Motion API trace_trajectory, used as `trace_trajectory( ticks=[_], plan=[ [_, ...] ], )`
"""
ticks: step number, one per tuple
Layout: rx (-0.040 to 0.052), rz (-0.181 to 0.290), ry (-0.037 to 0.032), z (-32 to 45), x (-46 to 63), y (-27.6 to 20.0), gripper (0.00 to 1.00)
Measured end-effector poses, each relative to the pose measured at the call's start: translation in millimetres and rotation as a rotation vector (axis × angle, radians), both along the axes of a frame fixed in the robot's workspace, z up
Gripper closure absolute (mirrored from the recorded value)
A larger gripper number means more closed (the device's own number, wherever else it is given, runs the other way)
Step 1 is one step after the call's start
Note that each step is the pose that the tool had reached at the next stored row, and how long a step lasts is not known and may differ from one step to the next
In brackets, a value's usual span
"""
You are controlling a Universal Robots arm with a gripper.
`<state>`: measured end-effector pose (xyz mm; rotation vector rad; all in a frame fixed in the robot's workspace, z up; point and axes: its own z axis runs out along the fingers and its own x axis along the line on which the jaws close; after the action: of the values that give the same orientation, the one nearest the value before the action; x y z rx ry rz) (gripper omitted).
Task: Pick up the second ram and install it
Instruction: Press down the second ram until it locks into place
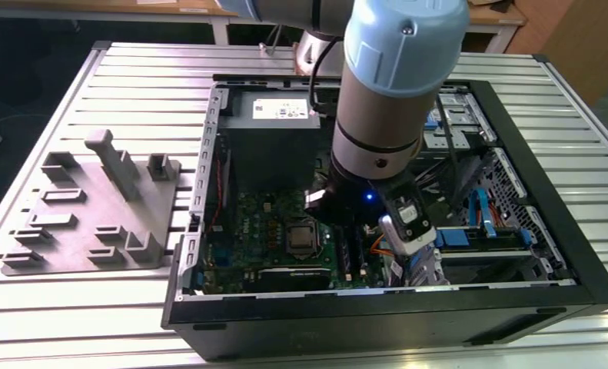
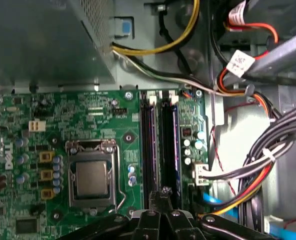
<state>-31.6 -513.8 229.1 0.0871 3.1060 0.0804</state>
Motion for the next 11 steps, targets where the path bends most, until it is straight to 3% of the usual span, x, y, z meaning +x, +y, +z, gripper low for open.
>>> trace_trajectory(
  ticks=[11],
  plan=[
    [0.0001,0.001,0.0000,-1.3,0.0,-10.2,0.89]
  ],
)
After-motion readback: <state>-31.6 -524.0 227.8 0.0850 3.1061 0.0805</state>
